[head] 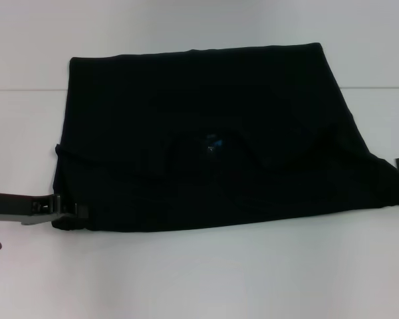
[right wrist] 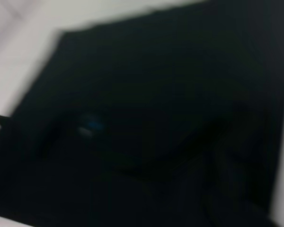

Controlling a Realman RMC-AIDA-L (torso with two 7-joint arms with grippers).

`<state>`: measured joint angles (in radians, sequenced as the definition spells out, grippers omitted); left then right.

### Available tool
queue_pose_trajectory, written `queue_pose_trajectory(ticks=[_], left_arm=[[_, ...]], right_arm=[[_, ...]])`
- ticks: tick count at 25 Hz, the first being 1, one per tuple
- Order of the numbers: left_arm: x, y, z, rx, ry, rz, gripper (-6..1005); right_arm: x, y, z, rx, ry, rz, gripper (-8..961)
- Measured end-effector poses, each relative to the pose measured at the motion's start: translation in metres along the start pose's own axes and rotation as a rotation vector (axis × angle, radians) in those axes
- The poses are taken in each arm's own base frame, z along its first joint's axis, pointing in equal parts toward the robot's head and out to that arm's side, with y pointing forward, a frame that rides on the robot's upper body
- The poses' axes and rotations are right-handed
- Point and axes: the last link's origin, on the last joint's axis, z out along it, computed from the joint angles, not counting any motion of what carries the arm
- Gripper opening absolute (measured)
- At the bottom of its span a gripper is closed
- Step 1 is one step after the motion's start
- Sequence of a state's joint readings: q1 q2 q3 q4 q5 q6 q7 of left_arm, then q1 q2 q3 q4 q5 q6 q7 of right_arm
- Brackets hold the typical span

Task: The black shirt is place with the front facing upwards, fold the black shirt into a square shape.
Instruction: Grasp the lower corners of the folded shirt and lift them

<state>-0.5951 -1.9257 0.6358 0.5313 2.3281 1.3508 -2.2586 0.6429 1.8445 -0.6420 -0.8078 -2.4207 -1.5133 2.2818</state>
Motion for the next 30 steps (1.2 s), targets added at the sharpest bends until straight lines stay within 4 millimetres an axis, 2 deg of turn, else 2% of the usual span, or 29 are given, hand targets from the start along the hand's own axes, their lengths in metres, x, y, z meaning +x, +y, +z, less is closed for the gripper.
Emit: queue_pose_trajectory(ticks=[3, 6, 17, 25, 30], left_arm=[[0.0, 0.0, 0.0, -0.001, 0.002, 0.0, 48], [0.0, 0.001, -0.001, -0.005, 0.0, 0.001, 49], [0.0, 0.0, -0.002, -0.006, -0.001, -0.001, 48], [0.001, 0.001, -0.002, -0.009, -0.002, -0.001, 48], [0.001, 0.001, -0.002, -0.01, -0.001, -0.002, 48]], right_arm=[[-0.008, -0.004, -0.005, 0.094, 0.05, -0.017, 942], [-0.011, -0.001, -0.001, 0.117, 0.08, -0.074, 941], [-0.008, 0.009, 0.043, 0.176, 0.126, -0.262, 941], [-0.003, 0.005, 0.059, 0.205, 0.12, -0.264, 940], [0.0, 0.01, 0.071, 0.178, 0.142, -0.275, 940]])
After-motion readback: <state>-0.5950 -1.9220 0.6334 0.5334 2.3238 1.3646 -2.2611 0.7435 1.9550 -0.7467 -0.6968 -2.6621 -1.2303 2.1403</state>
